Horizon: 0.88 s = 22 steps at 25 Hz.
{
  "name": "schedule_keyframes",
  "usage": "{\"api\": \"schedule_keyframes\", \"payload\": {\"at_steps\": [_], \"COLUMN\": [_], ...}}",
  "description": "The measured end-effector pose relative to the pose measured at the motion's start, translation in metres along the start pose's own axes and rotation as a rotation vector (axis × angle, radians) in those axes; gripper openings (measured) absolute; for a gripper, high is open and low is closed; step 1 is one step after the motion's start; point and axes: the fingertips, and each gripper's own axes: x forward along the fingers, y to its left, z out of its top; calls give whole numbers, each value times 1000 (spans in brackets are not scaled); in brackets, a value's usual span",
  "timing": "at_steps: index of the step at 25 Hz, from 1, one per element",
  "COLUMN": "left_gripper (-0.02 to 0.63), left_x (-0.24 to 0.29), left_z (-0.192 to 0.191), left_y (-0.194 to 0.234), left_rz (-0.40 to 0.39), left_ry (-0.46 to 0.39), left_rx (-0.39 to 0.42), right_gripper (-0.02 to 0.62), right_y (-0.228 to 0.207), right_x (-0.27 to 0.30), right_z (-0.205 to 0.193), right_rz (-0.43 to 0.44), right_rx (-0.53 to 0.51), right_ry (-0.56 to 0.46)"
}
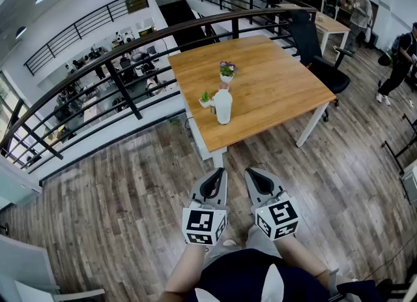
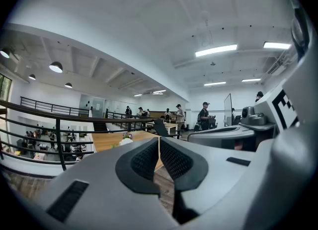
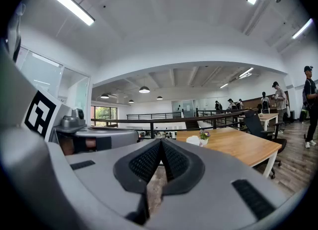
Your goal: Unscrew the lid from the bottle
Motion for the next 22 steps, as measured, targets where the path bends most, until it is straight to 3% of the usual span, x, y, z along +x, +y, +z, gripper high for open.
{"api": "schedule_keyframes", "payload": {"at_steps": [8, 16, 18, 19, 22], "left_gripper": [26, 29, 32, 50, 190], "left_x": [10, 40, 50, 56, 76], "left_z": [-4, -6, -5, -4, -5], "left_y": [5, 21, 28, 32, 42], "left_rz": [-41, -54, -55, -57, -61], "left_ry": [5, 15, 20, 23, 45], "left_rx": [-42, -56, -61, -66, -62], "right_gripper": [-2, 2, 67, 95, 163], "right_y": [0, -29, -36, -40, -54], "right_x": [1, 18, 27, 32, 49], "right_z": [-8, -1, 4, 7, 13], "right_rz": [9, 15, 27, 31, 35], "right_rx": [-6, 27, 36, 34, 17], "right_ry": [-2, -25, -36, -40, -49]}}
